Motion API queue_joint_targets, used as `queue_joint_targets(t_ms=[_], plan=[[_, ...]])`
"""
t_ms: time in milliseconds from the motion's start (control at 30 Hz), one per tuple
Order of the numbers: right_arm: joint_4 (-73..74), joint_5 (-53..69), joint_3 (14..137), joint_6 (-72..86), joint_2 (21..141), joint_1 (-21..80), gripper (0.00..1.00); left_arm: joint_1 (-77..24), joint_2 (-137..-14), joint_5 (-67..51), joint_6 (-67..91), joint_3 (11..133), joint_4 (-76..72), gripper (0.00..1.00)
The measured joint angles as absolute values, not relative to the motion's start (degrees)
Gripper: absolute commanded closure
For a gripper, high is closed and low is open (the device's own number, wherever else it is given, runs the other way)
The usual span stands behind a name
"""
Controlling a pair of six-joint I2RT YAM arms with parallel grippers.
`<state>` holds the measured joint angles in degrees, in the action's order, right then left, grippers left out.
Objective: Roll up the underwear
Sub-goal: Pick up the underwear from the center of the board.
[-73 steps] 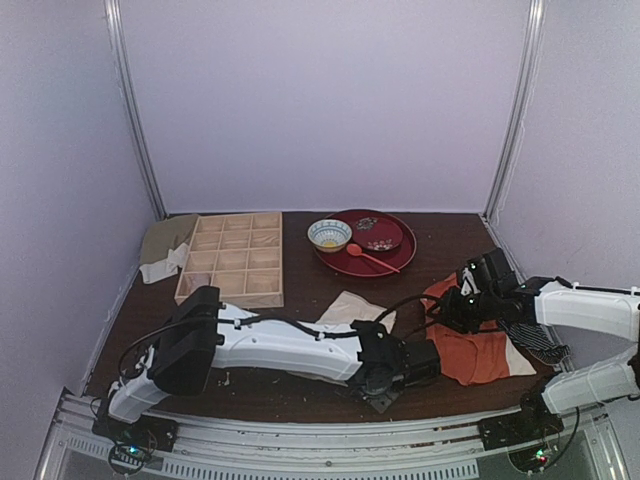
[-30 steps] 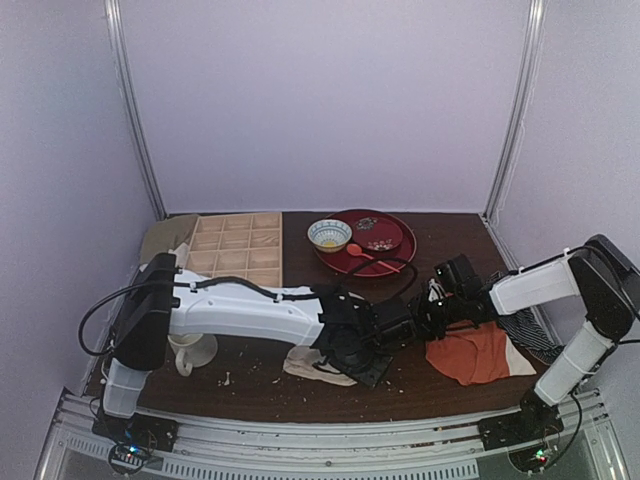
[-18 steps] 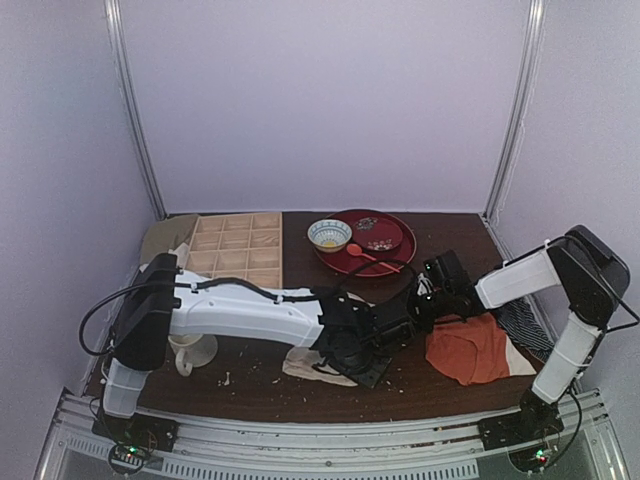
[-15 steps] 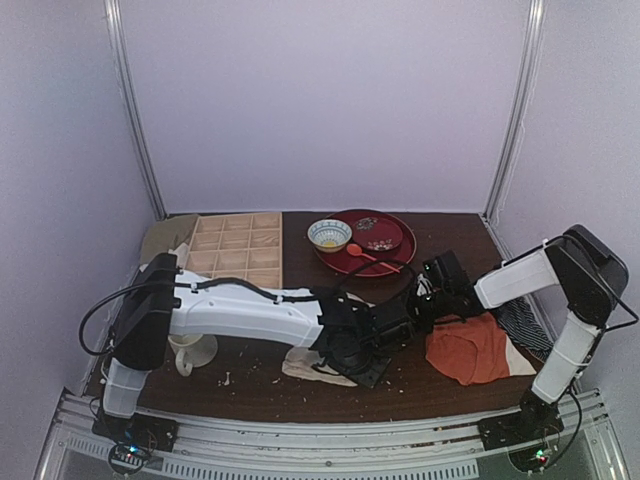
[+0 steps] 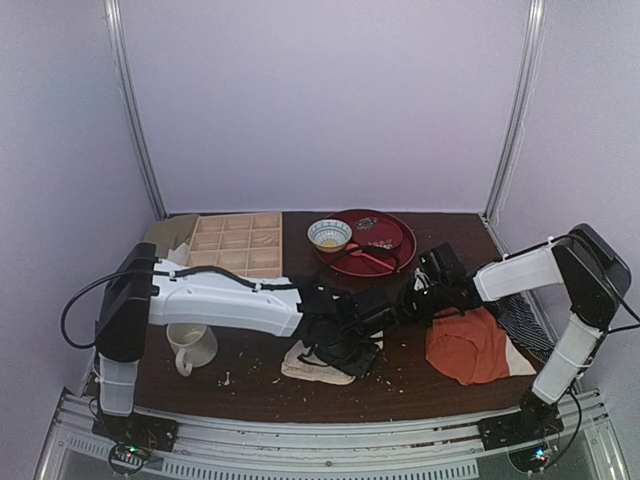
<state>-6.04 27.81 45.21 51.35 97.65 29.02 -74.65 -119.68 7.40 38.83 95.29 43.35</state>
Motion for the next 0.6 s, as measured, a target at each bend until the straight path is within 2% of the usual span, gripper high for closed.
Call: queue_joint_targets(t_ms=[600], plan=[[8.5,23.3,60.0,46.0,97.2,33.4,1.00,-72.1,-110.2,6.4,42.8,81.9,35.6,1.00]])
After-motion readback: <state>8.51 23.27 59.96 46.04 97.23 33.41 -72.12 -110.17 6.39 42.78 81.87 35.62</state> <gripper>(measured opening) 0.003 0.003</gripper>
